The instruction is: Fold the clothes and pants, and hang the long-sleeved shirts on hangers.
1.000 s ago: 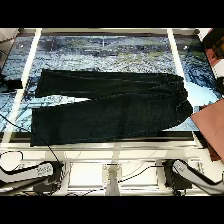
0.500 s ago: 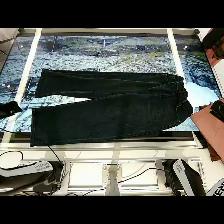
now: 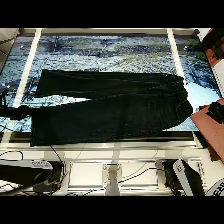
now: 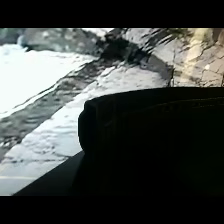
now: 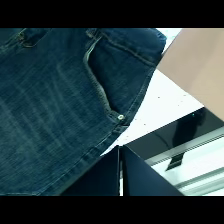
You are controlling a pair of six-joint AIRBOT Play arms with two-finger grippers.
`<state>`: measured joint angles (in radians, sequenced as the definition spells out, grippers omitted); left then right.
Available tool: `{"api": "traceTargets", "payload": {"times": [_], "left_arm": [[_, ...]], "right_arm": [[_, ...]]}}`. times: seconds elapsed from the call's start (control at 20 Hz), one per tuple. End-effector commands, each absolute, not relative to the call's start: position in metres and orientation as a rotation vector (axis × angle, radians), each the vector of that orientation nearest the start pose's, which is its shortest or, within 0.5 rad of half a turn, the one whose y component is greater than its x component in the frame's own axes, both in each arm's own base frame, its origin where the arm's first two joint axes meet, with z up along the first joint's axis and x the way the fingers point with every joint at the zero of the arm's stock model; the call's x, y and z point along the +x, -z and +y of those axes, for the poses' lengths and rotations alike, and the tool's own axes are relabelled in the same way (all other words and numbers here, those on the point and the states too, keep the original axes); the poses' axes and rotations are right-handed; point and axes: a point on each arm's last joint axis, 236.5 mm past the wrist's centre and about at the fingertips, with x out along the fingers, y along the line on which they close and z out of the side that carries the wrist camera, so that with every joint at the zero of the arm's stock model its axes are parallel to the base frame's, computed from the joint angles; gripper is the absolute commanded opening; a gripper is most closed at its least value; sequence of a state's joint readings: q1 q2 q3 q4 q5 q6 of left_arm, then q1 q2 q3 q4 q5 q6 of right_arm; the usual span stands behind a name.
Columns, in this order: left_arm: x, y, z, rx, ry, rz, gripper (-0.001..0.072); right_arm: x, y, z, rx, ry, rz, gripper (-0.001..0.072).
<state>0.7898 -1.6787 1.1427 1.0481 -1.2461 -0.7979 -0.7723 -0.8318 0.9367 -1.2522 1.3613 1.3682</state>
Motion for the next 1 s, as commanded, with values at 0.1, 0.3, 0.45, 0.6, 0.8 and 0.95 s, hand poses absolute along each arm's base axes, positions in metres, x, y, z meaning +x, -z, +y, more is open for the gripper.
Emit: {"api": "traceTargets", "payload": {"times": [0.1,0.3,0.45,0.6,0.8,0.95], "left_arm": [[0.348,0.128,0.163,-0.542,0.218,1.259,0.0032],[0.390,0.096,0.185,-0.418,0.193,1.168,0.0032],[0.430,0.077,0.197,-0.304,0.145,1.077,0.0032],[0.465,0.071,0.198,-0.211,0.086,0.995,0.0032],[0.496,0.066,0.178,-0.130,0.082,0.936,0.0033],[0.500,0.064,0.172,-0.118,0.087,0.929,0.0062]], "right_arm": [[0.248,-0.074,-0.125,0.565,0.286,1.077,0.0035],[0.243,-0.071,-0.131,0.540,0.312,1.088,0.0035],[0.232,-0.066,-0.139,0.509,0.351,1.130,0.0035],[0.231,-0.064,-0.135,0.523,0.343,1.141,0.0035],[0.227,-0.042,-0.113,0.609,0.286,1.184,0.0035],[0.225,-0.021,-0.092,0.698,0.241,1.210,0.0041]]}}
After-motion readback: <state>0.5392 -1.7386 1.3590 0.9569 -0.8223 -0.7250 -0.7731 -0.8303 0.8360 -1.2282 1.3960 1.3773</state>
